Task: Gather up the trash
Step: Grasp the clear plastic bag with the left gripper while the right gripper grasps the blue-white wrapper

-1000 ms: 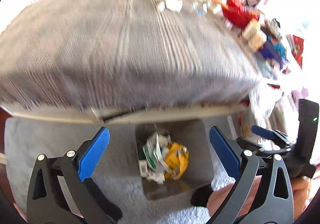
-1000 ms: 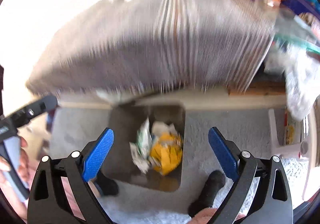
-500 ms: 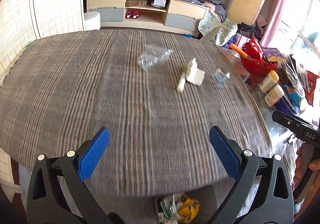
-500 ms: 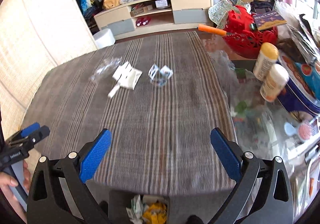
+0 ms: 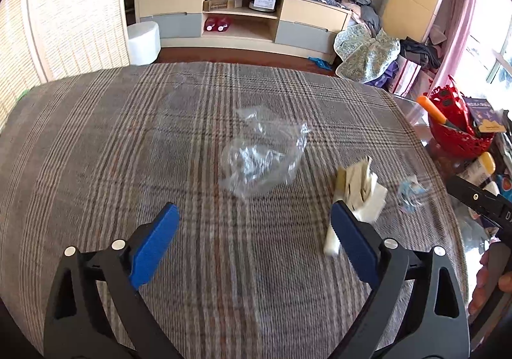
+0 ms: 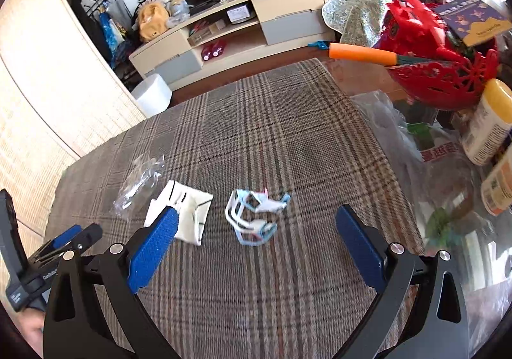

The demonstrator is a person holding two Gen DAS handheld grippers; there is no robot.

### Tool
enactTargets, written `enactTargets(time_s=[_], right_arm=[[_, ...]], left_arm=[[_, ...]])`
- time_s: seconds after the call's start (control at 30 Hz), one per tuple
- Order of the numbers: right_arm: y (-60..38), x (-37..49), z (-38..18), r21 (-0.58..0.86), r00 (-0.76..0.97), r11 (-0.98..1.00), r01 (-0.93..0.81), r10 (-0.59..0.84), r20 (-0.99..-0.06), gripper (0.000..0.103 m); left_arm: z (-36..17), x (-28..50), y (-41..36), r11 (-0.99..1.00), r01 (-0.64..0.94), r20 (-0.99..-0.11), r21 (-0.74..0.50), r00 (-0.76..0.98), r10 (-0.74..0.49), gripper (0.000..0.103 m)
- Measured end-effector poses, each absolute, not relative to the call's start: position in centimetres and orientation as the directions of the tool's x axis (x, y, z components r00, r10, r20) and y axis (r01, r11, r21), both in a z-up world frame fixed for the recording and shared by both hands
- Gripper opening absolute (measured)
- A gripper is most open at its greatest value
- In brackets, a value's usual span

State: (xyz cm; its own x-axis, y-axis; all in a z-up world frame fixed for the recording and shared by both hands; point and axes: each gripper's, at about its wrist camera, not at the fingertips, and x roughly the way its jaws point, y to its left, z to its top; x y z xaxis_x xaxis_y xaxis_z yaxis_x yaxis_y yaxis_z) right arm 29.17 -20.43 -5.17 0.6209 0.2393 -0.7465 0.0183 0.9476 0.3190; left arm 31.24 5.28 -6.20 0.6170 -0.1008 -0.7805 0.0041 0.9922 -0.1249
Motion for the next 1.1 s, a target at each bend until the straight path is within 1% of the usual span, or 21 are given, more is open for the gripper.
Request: enactTargets(time_s=[0.07,0.13,0.2,0.27,0.33,0.37,0.47,0.5,0.53,0.57,0.6,0.63,0.67,0.7,0.77,0.8,0.83,0.87,0.93,1.1], right_arm=[[-20.1,30.4,-5.4,0.295,0.612,0.955,0.019,0.222,-0.759,0.096],[-19.8,31.6,-5.8,0.28,0.6,0.96,0.024,0.21,-0.772,0.089],[-19.8,32.4,-6.4,0.268,0.578,0.963,0.028,0.203,-0.79,0.089],[-19.7,33.1,-7.1,0.242,0.554,0.97,0.026,0.187,-0.811,0.087],[-19.6,33.4,-7.8,0.243,0.538,0.97,0.025,0.192,-0.821,0.08],[-19.6,33.6,-8.1,0.255,0.531,0.967,0.021,0.205,-0.822,0.078],[-19.2,33.6,-8.6,0.274,0.519,0.962,0.004,0.232,-0.823,0.07],[-19.0,33.6,-8.7,0.276,0.517,0.961,-0.003,0.238,-0.822,0.064],[-18.9,33.6,-8.8,0.28,0.515,0.96,-0.01,0.245,-0.822,0.055],[-18.8,33.5,-9.0,0.287,0.51,0.958,-0.018,0.256,-0.821,0.049],[-18.7,33.4,-9.1,0.292,0.507,0.956,-0.026,0.264,-0.821,0.038],[-18.6,33.5,-9.1,0.293,0.506,0.955,-0.035,0.27,-0.819,0.031],[-18.3,33.4,-9.0,0.286,0.506,0.957,-0.047,0.269,-0.819,0.028],[-18.1,33.4,-8.9,0.281,0.504,0.958,-0.056,0.27,-0.82,0.022],[-17.7,33.3,-8.8,0.28,0.499,0.957,-0.068,0.276,-0.822,0.022],[-17.6,33.2,-8.8,0.279,0.497,0.958,-0.073,0.277,-0.822,0.022],[-17.4,33.2,-8.7,0.277,0.497,0.958,-0.077,0.277,-0.822,0.022],[-17.3,33.1,-8.7,0.272,0.498,0.959,-0.079,0.275,-0.823,0.021],[-17.3,32.9,-8.6,0.262,0.498,0.962,-0.08,0.266,-0.825,0.021],[-17.8,32.1,-7.8,0.249,0.503,0.966,-0.072,0.251,-0.827,0.021]], left_arm=[[-6.7,32.6,4.7,0.993,0.019,-0.782,-0.119,0.615,-0.106,0.088],[-6.9,33.5,4.1,0.993,0.046,-0.78,-0.107,0.616,-0.113,0.089],[-7.2,34.3,3.1,0.995,0.075,-0.778,-0.06,0.621,-0.094,0.089],[-7.6,35.0,2.8,0.996,0.083,-0.781,-0.042,0.619,-0.084,0.088],[-8.2,35.7,2.8,0.996,0.083,-0.792,-0.03,0.607,-0.074,0.087],[-8.5,36.0,2.7,0.997,0.076,-0.795,-0.022,0.603,-0.064,0.087],[-9.3,36.6,2.9,0.997,0.079,-0.812,-0.021,0.581,-0.063,0.073],[-9.4,36.7,2.9,0.996,0.082,-0.814,-0.017,0.578,-0.061,0.066],[-9.5,36.7,2.9,0.996,0.09,-0.814,-0.009,0.577,-0.06,0.061],[-9.5,36.7,2.9,0.995,0.104,-0.814,-0.005,0.577,-0.064,0.058],[-9.4,36.7,3.0,0.993,0.119,-0.811,-0.01,0.58,-0.077,0.055],[-9.3,36.6,3.1,0.991,0.133,-0.805,-0.011,0.587,-0.088,0.049],[-9.2,36.5,3.1,0.99,0.143,-0.802,-0.001,0.592,-0.086,0.047],[-9.1,36.5,3.1,0.988,0.152,-0.8,0.011,0.594,-0.083,0.042],[-9.0,36.5,3.0,0.986,0.164,-0.801,0.026,0.594,-0.078,0.035],[-8.9,36.4,2.9,0.985,0.169,-0.799,0.039,0.597,-0.07,0.027],[-8.9,36.4,2.7,0.984,0.171,-0.799,0.049,0.598,-0.064,0.022],[-8.9,36.4,2.8,0.984,0.174,-0.799,0.05,0.598,-0.065,0.021],[-8.8,36.3,2.4,0.983,0.178,-0.796,0.051,0.601,-0.067,0.015],[-8.1,35.2,2.7,0.986,0.16,-0.791,0.049,0.609,-0.059,0.009]])
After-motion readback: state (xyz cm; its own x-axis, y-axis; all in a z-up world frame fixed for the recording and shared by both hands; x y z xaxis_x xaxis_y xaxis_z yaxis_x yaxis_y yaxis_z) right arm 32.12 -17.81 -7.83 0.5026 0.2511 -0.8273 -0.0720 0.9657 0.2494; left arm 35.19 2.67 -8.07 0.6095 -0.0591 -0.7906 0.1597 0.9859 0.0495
